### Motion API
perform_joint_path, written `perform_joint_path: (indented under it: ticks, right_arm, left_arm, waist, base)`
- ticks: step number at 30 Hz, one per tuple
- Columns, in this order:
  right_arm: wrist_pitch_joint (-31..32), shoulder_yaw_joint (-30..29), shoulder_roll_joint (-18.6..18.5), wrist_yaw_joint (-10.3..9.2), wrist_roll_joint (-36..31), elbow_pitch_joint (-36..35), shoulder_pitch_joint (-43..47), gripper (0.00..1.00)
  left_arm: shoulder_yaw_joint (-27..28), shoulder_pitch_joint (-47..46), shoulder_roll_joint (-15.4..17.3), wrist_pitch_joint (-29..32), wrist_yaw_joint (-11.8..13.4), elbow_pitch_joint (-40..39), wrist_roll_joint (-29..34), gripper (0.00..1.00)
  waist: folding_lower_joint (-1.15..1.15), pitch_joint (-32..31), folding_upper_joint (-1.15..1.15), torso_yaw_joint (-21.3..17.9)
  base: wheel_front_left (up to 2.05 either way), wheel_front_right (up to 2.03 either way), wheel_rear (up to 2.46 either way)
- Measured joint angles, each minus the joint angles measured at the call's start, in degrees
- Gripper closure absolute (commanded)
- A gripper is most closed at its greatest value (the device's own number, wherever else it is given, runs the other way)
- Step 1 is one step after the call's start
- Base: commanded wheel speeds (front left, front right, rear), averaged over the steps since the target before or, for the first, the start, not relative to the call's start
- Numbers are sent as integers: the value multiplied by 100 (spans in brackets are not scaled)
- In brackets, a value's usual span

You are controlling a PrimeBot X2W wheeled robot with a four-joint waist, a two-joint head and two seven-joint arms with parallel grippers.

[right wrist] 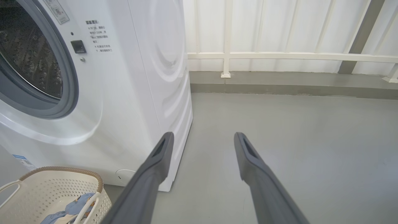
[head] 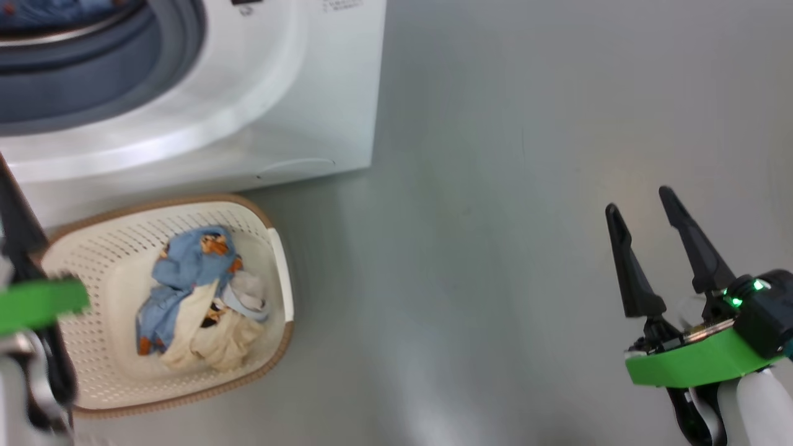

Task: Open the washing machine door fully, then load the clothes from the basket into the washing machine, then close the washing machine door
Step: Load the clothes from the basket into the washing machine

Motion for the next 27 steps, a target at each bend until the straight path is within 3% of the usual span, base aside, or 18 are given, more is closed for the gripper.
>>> perform_joint_path:
  ticks: [6, 13, 27]
  right_arm:
    - [0, 12, -43, 0, -40, 120, 383, 0]
    - [0, 37, -99, 0, -98, 241, 832, 0]
    - [0, 236, -85, 0, -141, 420, 1505, 0]
  left_arm:
    - [-18, 1493, -438, 0, 138, -817, 379, 0]
    - [-240, 2502, -762, 1, 169, -1050, 568, 0]
    - [-590, 3676, -827, 1, -42, -936, 622, 0]
  waist:
    - [0, -541, 0, 169]
    - [0, -1137, 0, 348]
    - [0, -2344, 0, 616]
  base:
    - [0, 0, 0]
    - [0, 0, 0]
    - [0, 0, 0]
